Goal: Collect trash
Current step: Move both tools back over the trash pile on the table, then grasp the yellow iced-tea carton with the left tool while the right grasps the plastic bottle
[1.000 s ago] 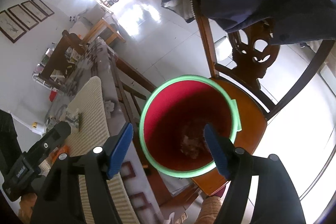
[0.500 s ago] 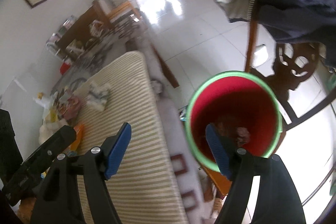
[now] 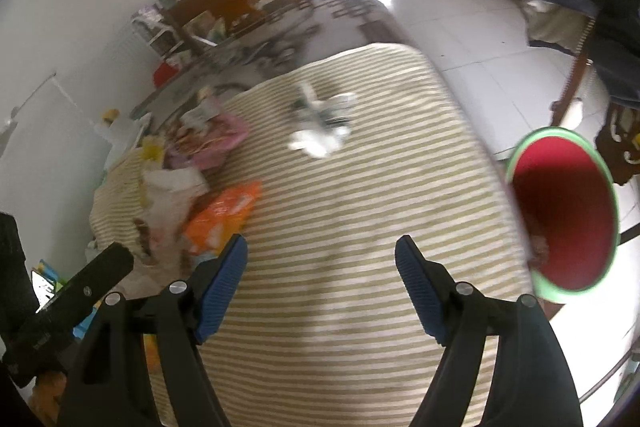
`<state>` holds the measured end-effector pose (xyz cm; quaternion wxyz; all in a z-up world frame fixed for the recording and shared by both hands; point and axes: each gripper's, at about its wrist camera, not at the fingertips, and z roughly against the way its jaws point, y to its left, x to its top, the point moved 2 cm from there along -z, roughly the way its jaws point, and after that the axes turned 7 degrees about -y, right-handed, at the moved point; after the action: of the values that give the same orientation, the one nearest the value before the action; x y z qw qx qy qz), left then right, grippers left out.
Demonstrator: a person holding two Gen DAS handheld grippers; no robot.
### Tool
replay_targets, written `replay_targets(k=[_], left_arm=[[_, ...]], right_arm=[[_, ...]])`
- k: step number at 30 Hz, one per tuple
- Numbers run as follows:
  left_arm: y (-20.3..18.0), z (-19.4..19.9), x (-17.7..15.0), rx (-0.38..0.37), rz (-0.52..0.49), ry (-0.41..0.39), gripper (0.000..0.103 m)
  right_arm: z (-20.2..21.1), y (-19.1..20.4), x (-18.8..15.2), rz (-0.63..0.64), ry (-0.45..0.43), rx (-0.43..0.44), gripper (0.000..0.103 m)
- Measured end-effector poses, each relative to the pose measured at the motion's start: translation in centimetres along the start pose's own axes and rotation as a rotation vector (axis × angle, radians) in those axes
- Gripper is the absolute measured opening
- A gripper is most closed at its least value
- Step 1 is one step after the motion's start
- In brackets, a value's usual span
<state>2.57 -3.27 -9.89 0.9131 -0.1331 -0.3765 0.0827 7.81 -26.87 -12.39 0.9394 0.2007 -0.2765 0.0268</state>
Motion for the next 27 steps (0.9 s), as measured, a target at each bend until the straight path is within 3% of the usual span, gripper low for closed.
replay_targets(k=[6,9,10,13,17,21,27], left_arm=[[7.2,3.4,-1.5,0.106,0.049,0.035,0.090],[11.1,4.5,-2.8,0.186,0.099,0.057,0.090],[12.5,4.7,-3.4,0.216,0.127,0.067,0.090],[15.9,5.7,-4.5,0.258,0.245,0.087,0.090],[17.9,6.5,-5.3,0.271,0.318,0.084,0.090],[18.7,6.8,-5.5,0.277,0.338,0.075,0.090],[19.1,6.8,-5.5,0.284,0.348,0.075,0.090]], right_arm=[[-1.5,5.5,-1.1,0.098,0.018,0.045,0.074],[-2.9,9.4,-1.8,0.210,0.084,0.125,0.077],[-3.6,10.7,-2.2,0.248,0.118,0.154,0.081],[-5.5,14.2,-3.7,0.326,0.195,0.231,0.082],[-8.1,18.9,-5.9,0.449,0.292,0.320,0.082],[-11.3,21.1,-7.2,0.497,0.377,0.317,0.082],[-13.1,22.1,-8.5,0.535,0.425,0.303,0.080]])
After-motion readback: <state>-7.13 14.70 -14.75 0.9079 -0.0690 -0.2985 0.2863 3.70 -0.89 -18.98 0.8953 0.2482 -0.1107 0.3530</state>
